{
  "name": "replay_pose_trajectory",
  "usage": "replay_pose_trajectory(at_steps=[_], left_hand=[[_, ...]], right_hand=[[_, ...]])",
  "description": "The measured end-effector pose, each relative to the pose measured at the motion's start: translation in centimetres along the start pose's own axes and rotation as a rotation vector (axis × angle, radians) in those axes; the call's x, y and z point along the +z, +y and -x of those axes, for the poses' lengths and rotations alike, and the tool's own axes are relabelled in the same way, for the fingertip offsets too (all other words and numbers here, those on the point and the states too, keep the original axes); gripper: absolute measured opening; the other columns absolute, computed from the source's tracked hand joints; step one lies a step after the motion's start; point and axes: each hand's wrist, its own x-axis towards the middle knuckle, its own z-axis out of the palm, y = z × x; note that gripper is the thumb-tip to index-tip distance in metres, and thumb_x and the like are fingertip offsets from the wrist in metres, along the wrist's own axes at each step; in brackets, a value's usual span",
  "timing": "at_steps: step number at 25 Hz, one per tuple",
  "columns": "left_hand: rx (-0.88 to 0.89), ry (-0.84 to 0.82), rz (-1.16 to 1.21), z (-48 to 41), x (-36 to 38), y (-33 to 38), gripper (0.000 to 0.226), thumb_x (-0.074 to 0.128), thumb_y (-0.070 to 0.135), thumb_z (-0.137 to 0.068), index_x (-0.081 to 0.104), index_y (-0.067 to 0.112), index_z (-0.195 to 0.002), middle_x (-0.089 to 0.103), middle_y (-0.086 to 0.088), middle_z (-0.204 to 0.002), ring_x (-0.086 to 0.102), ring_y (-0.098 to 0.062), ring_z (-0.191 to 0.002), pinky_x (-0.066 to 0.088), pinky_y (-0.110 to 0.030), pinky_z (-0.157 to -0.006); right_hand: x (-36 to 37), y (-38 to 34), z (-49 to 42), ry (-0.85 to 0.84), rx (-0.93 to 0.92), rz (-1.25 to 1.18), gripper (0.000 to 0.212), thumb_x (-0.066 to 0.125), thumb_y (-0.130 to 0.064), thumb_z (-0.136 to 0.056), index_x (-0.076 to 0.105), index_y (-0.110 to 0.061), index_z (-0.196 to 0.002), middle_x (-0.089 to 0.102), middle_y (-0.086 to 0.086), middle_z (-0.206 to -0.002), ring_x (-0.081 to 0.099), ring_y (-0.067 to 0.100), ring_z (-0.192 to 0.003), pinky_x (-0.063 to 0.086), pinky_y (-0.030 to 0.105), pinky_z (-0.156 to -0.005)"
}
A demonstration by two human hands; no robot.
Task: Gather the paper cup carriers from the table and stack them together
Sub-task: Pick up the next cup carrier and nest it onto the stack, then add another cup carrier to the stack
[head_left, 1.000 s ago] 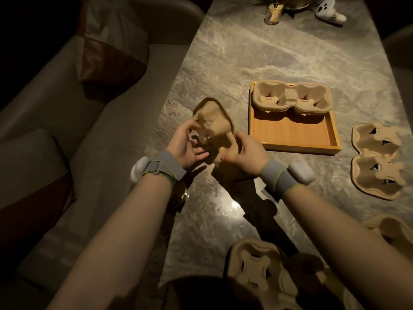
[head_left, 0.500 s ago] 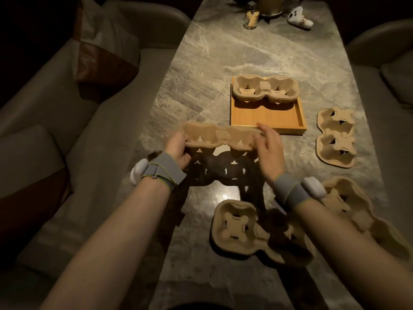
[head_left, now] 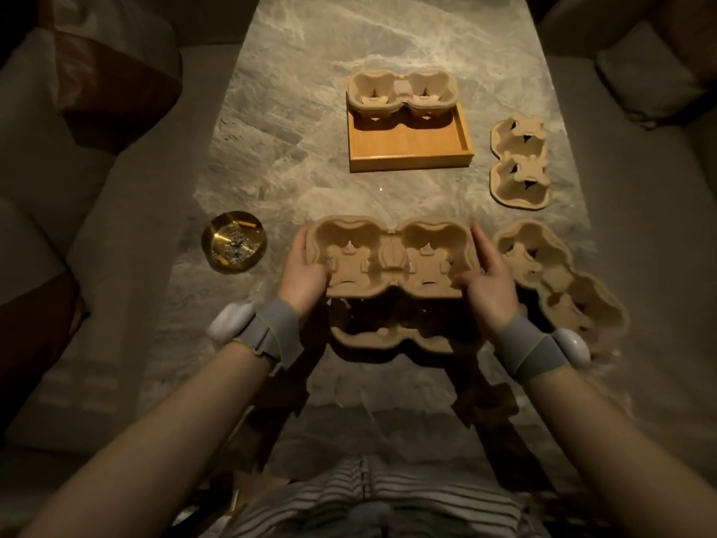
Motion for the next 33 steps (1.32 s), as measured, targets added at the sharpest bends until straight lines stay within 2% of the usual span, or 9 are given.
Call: replay_pose_trajectory(at_steps=[4, 6, 8, 10, 14, 19, 22, 25, 33], left_hand=[[0.057, -0.119, -0.122, 1.9, 1.2, -2.3, 0.082, 0.045, -0.017, -0.079, 0.017, 0.02, -0.147, 0.035, -0.011, -0.149, 0.033, -0.02, -0.135, 0.031, -0.028, -0.111], [0.065, -0.152, -0.167, 2.4, 1.6, -3.5, 0.082, 0.044, -0.016, -0.081, 0.012, 0.018, -0.148, 0.033, -0.011, -0.149, 0.031, -0.013, -0.13, 0.029, -0.006, -0.093], [0.033, -0.183, -0.199, 2.8, 1.9, -4.8, 0.082, 0.045, -0.015, -0.084, 0.007, 0.017, -0.149, 0.03, -0.011, -0.151, 0.03, -0.016, -0.134, 0.027, -0.001, -0.082], [-0.007, -0.207, -0.228, 2.9, 2.1, -5.8, 0.083, 0.045, -0.012, -0.085, 0.003, 0.019, -0.149, 0.027, -0.011, -0.154, 0.027, -0.023, -0.14, 0.029, -0.01, -0.094], [-0.059, -0.216, -0.279, 2.4, 2.4, -6.4, 0.083, 0.044, -0.009, -0.086, -0.001, 0.022, -0.149, 0.023, -0.013, -0.156, 0.024, -0.029, -0.142, 0.024, -0.039, -0.115], [0.096, -0.159, -0.752, 1.9, 1.8, -4.6, 0.075, 0.053, 0.022, -0.089, 0.008, 0.011, -0.148, 0.014, -0.013, -0.157, 0.007, -0.031, -0.144, 0.009, -0.043, -0.117], [0.352, -0.125, -0.898, 1.0, 3.7, -1.6, 0.067, 0.053, 0.031, -0.086, 0.026, 0.011, -0.143, 0.026, -0.012, -0.151, 0.019, -0.032, -0.138, 0.022, -0.045, -0.113], [0.506, -0.282, -1.052, -0.2, 8.7, 0.9, 0.055, 0.048, 0.031, -0.086, 0.036, 0.011, -0.136, 0.037, -0.013, -0.143, 0.03, -0.033, -0.131, 0.03, -0.044, -0.108], [0.501, -0.519, -1.107, -2.3, 22.0, 3.6, 0.049, 0.045, 0.035, -0.091, 0.04, 0.008, -0.131, 0.046, -0.016, -0.137, 0.043, -0.033, -0.125, 0.039, -0.044, -0.103]], right_hand=[[-2.2, 2.7, 2.7, 0.044, -0.121, 0.332, 0.066, 0.042, 0.007, -0.085, 0.024, -0.02, -0.142, 0.033, 0.0, -0.148, 0.027, 0.012, -0.135, 0.025, 0.027, -0.109], [-2.8, 3.8, 3.6, 0.018, -0.145, 0.495, 0.064, 0.043, 0.003, -0.087, 0.019, -0.017, -0.143, 0.027, 0.005, -0.152, 0.023, 0.019, -0.139, 0.02, 0.024, -0.109], [-2.9, 4.8, 4.3, -0.017, -0.159, 0.593, 0.063, 0.042, 0.002, -0.088, 0.016, -0.014, -0.144, 0.022, 0.008, -0.154, 0.02, 0.021, -0.141, 0.016, 0.022, -0.109], [-2.6, 5.3, 4.6, -0.019, -0.174, 0.66, 0.065, 0.04, 0.005, -0.087, 0.013, -0.011, -0.144, 0.016, 0.01, -0.155, 0.015, 0.021, -0.143, 0.008, 0.021, -0.111], [-2.2, 5.8, 4.1, -0.064, -0.129, 0.709, 0.066, 0.038, 0.005, -0.088, 0.006, -0.01, -0.144, 0.009, 0.011, -0.156, 0.009, 0.023, -0.144, 0.006, 0.041, -0.119], [-3.7, 5.6, 3.7, 0.029, -0.209, 0.886, 0.048, 0.037, -0.019, -0.095, 0.026, -0.012, -0.141, 0.029, 0.011, -0.151, 0.024, 0.025, -0.139, 0.02, 0.045, -0.115], [-6.0, 4.7, 3.3, 0.218, -0.204, 1.025, 0.043, 0.04, -0.023, -0.093, 0.039, -0.011, -0.134, 0.045, 0.015, -0.139, 0.039, 0.032, -0.128, 0.032, 0.048, -0.104], [-8.7, 4.5, 2.9, 0.349, -0.121, 1.133, 0.042, 0.044, -0.022, -0.09, 0.042, -0.01, -0.13, 0.047, 0.017, -0.133, 0.04, 0.034, -0.123, 0.032, 0.048, -0.101], [-14.5, 5.3, 1.7, 0.523, 0.206, 1.037, 0.047, 0.046, -0.021, -0.086, 0.036, -0.01, -0.131, 0.036, 0.019, -0.139, 0.034, 0.038, -0.126, 0.031, 0.05, -0.101]])
